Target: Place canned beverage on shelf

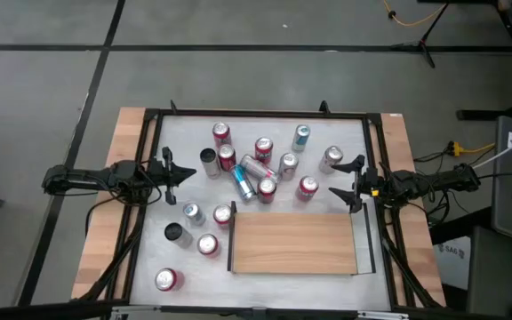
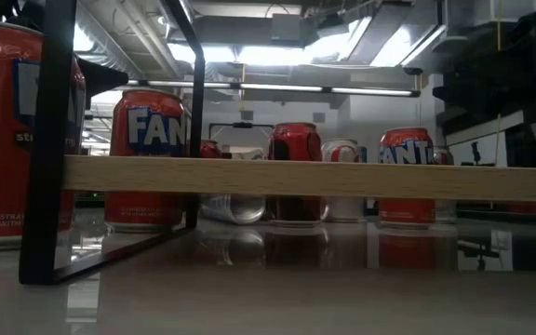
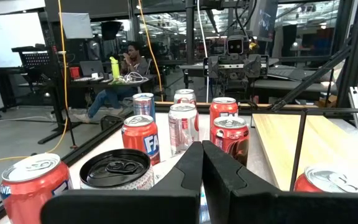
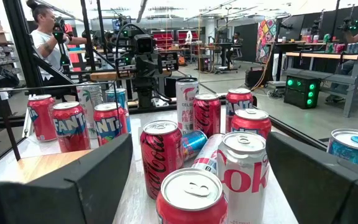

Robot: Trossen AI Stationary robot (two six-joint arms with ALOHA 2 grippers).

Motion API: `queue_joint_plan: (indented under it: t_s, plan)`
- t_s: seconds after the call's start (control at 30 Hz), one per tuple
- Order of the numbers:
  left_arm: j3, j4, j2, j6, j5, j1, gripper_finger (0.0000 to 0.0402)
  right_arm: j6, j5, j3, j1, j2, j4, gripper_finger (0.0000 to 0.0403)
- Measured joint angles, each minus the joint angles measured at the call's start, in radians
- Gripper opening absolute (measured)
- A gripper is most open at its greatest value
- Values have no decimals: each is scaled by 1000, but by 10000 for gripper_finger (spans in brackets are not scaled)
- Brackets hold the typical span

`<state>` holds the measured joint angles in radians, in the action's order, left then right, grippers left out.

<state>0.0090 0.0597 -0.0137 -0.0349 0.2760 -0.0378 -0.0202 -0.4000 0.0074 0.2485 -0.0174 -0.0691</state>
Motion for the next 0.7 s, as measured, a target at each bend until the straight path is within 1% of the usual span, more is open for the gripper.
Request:
queue_joint_plan:
  t_s: [0.2,0.3,0.37,0.7]
  plan:
    - [0,-3,0,-11,-1,0,0,0,0,0,0,0,0,358]
    - [0,-7,0,-105,-6,-1,0,0,0,0,0,0,0,358]
    - [0,-7,0,-128,0,-1,0,0,0,0,0,0,0,358]
    - [0,-7,0,-133,2,0,0,0,0,0,0,0,0,358]
